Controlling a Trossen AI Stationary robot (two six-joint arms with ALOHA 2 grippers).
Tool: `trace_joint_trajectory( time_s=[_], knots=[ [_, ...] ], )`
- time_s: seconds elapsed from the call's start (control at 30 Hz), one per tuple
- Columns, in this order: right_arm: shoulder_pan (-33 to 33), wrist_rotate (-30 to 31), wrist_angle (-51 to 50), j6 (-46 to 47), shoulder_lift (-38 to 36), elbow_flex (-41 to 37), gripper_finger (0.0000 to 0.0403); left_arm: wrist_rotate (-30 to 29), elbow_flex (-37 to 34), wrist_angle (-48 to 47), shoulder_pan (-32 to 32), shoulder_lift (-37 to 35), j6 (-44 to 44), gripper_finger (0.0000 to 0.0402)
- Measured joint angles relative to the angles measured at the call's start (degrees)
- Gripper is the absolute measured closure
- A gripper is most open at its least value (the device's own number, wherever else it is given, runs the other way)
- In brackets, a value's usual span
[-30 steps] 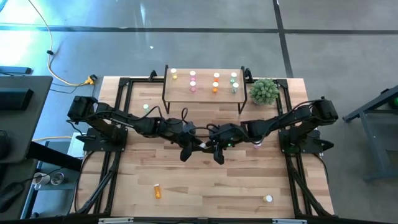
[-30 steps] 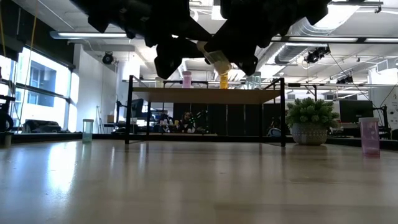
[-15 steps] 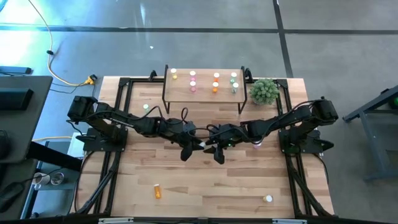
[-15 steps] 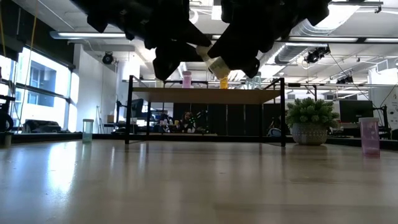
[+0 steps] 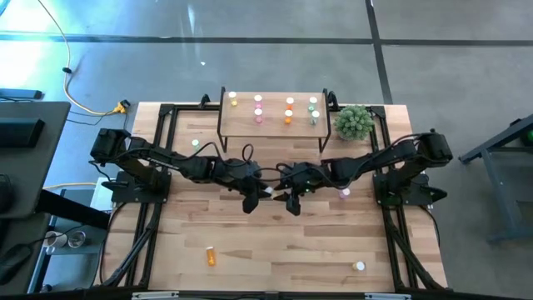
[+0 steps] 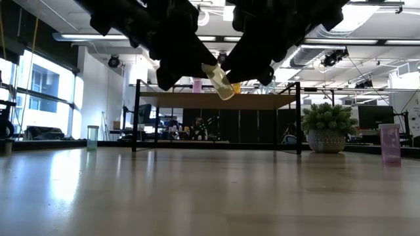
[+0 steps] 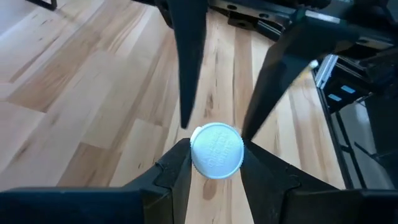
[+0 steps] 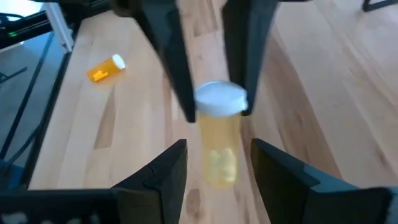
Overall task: Pick and place medicine bottles onto shelf by color
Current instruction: Put the left yellow pill bottle on the shelf aligned with the other yellow pill bottle
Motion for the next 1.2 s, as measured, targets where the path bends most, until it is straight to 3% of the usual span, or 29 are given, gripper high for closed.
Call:
trace_joint_trajectory(
  time_s=[0.5,0.97,1.2],
  knots=[
    [-3.92,-0.09,-6.73,-2.19,-3.81,-0.02,0.0235,-3.01,-0.08,-10.07,4.91,-4.03,2.44,0.0289],
    [-10.92,-0.09,-8.19,-9.77,-12.45,0.0,0.0235,-3.14,0.2,-21.18,17.88,-13.54,7.67,0.0289],
    [-14.29,-0.11,-8.6,-12.69,-13.35,0.0,0.0235,-7.97,7.25,-33.64,22.38,-18.85,13.21,0.0289]
  ],
)
